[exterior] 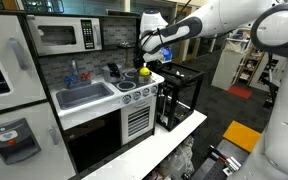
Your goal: Pick up the tennis ball from the sink and put it in the grey pot
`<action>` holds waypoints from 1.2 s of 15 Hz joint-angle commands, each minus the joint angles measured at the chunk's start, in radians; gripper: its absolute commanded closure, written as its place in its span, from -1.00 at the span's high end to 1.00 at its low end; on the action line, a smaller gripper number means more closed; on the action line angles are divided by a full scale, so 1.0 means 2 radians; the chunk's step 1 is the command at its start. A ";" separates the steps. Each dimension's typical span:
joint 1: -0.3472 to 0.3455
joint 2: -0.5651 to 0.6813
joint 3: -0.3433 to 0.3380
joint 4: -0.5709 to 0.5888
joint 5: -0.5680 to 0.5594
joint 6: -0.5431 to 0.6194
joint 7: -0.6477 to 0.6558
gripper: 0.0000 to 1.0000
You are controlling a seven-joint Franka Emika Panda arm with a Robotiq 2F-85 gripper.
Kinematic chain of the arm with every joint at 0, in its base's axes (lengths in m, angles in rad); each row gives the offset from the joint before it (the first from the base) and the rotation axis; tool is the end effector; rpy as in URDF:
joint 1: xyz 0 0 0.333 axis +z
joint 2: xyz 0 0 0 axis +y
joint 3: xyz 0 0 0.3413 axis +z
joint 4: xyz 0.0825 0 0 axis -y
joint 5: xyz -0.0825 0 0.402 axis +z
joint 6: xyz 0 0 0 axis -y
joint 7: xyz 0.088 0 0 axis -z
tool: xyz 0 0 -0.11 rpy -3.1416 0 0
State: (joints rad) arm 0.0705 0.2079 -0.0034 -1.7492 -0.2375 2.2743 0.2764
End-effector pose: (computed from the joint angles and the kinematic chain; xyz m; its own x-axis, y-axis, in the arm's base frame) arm 0.6717 0.0390 0.4985 0.9375 -0.0558 0.3434 -0.1062 -0.9858 0.1298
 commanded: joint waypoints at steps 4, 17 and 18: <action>0.010 0.030 -0.004 0.026 -0.012 0.021 0.009 -0.18; 0.020 0.028 -0.001 0.041 -0.002 0.006 0.000 1.00; 0.020 0.023 0.001 0.041 0.002 -0.001 -0.005 1.00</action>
State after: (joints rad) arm 0.1040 0.2693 -0.0034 -1.6806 -0.2382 2.3100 0.2765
